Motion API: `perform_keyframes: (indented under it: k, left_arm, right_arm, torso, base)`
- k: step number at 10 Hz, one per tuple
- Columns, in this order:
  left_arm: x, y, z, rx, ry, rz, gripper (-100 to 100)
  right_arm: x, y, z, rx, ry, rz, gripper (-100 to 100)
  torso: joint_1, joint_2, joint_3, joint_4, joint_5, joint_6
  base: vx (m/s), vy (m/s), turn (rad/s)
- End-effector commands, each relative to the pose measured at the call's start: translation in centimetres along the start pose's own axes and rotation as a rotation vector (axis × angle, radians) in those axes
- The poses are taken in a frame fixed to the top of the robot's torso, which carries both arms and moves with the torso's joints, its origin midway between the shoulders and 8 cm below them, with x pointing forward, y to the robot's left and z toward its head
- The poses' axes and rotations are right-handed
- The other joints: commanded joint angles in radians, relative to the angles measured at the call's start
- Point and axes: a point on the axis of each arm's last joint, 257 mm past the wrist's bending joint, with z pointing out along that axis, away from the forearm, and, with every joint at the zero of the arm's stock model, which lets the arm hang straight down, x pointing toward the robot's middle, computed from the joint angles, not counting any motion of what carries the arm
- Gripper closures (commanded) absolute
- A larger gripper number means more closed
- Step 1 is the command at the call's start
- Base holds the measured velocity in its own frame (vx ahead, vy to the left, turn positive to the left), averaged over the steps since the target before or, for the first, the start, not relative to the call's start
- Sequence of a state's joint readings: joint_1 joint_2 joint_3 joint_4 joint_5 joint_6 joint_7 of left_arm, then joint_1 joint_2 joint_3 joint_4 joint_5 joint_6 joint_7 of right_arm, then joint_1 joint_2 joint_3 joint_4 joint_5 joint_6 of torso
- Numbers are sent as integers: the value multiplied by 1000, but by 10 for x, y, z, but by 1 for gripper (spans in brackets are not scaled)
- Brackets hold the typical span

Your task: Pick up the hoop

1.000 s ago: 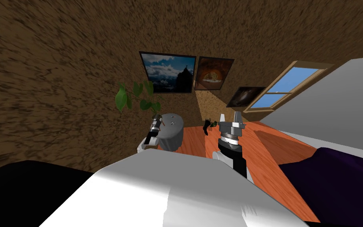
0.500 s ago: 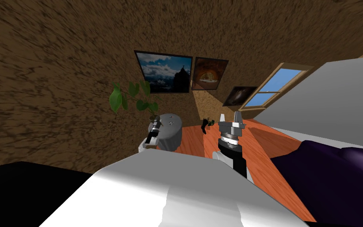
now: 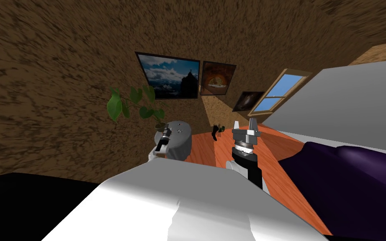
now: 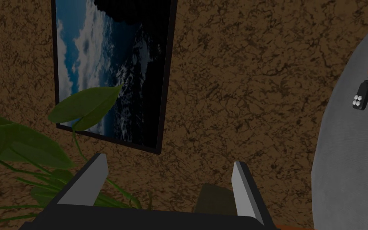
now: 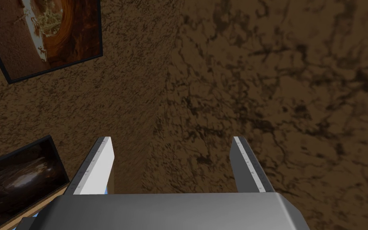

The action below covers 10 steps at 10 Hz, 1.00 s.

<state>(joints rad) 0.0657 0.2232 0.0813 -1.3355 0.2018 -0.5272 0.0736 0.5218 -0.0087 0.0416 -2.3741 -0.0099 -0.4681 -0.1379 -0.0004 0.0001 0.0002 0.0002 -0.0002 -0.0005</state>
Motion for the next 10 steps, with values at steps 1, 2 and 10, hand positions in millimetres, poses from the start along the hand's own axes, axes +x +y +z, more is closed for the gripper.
perform_keyframes:
  k: [1, 2, 10]
  left_arm:
    - [-7, 14, -1, -30, -11, -1, -100]
    - [-8, 16, -2, -33, -12, 0, -100]
    - [-34, 65, 2, -137, -68, -24, -100]
  right_arm:
    - [0, 0, 0, 0, 0, 0, 0]
    - [0, 0, 0, 0, 0, 0, 0]
    - [0, 0, 0, 0, 0, 0, 0]
  torso:
    - [0, 0, 0, 0, 0, 0]
    - [0, 0, 0, 0, 0, 0]
    - [0, 0, 0, 0, 0, -1]
  base:
    - [-4, -10, -78]
    - [-2, -4, 12]
    - [0, -13, -87]
